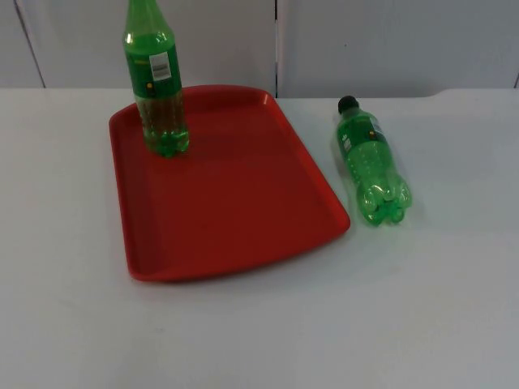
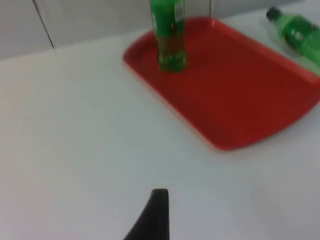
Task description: Place the bottle upright on the tray.
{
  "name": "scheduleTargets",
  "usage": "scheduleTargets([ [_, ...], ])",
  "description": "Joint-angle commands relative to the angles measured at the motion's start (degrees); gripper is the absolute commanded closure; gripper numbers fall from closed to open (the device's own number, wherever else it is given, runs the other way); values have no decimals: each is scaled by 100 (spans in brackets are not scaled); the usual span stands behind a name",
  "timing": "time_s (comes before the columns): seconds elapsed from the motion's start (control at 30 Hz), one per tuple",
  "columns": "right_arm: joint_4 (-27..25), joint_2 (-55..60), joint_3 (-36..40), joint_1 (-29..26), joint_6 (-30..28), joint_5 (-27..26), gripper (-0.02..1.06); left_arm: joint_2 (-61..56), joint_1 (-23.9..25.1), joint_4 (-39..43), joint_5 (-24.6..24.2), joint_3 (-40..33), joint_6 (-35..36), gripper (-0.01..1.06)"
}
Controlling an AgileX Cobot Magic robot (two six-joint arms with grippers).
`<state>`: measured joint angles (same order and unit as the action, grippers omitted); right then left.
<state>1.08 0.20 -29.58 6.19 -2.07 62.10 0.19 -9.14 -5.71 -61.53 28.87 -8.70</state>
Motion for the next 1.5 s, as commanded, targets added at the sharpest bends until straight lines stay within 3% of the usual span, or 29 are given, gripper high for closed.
scheduleTargets([
  [0.0,-20,-20,4,-30,-11,-38,-1,-19,-7,27,-34,-47,33,17],
  [0.43,-20,-20,4,-30,-11,-38,-1,-19,-7,25,-34,-47,34,17],
  [0.53,-20,-20,4,-30,-11,-38,-1,-19,-7,30,-34,-47,43,11],
  [0.6,-20,-20,4,-30,-11,-38,-1,-19,-7,106,-23,-47,199,0],
  [1.47,-20,-20,4,-30,-11,-38,-1,-19,-7,200,-23,-47,342,0],
])
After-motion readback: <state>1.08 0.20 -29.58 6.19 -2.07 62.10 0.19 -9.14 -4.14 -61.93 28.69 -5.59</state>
